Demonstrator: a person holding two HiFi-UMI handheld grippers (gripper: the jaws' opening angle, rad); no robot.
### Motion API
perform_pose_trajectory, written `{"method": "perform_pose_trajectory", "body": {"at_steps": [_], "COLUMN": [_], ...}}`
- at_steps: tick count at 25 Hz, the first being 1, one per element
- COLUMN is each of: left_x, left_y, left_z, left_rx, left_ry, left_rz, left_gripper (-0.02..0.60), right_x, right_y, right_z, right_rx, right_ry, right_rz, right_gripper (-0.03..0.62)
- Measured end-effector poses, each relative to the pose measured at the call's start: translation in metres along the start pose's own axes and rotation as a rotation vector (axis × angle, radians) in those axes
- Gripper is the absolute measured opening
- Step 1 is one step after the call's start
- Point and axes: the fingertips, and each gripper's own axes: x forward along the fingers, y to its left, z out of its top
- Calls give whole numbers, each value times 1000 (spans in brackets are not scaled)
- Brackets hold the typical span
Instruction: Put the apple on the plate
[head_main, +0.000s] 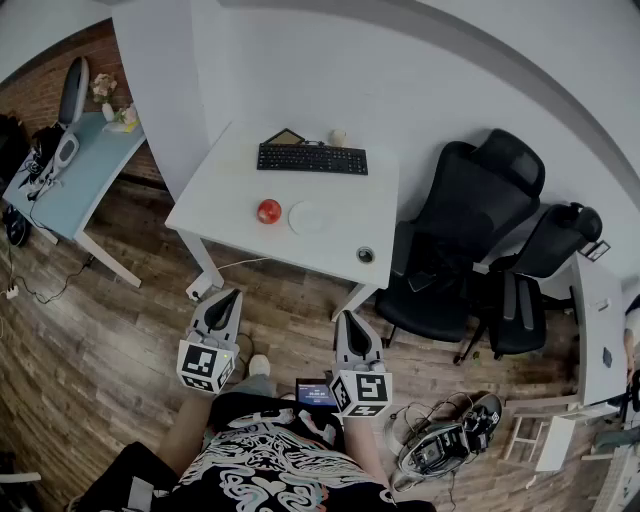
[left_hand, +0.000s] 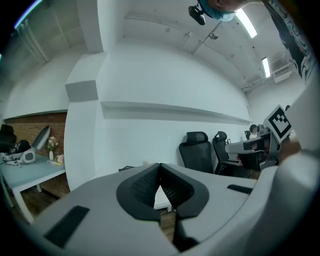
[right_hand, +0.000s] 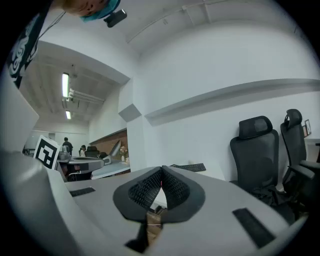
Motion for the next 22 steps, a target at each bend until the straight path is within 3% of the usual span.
{"method": "perform_pose_trajectory", "body": {"at_steps": [13,22], "left_x": [9,13], "left_y": [-6,18], "left_z": [3,-8], "left_rx": [-7,-37], "left_ry": [2,3], "left_rz": [-4,34], "left_gripper": [15,15], "right_x": [-5,14], "right_y": [-14,-9], "right_z": [2,-6], "right_rx": [4,58], "right_ry": [-6,2], "right_rz": [-24,-2], "right_gripper": [29,29]}}
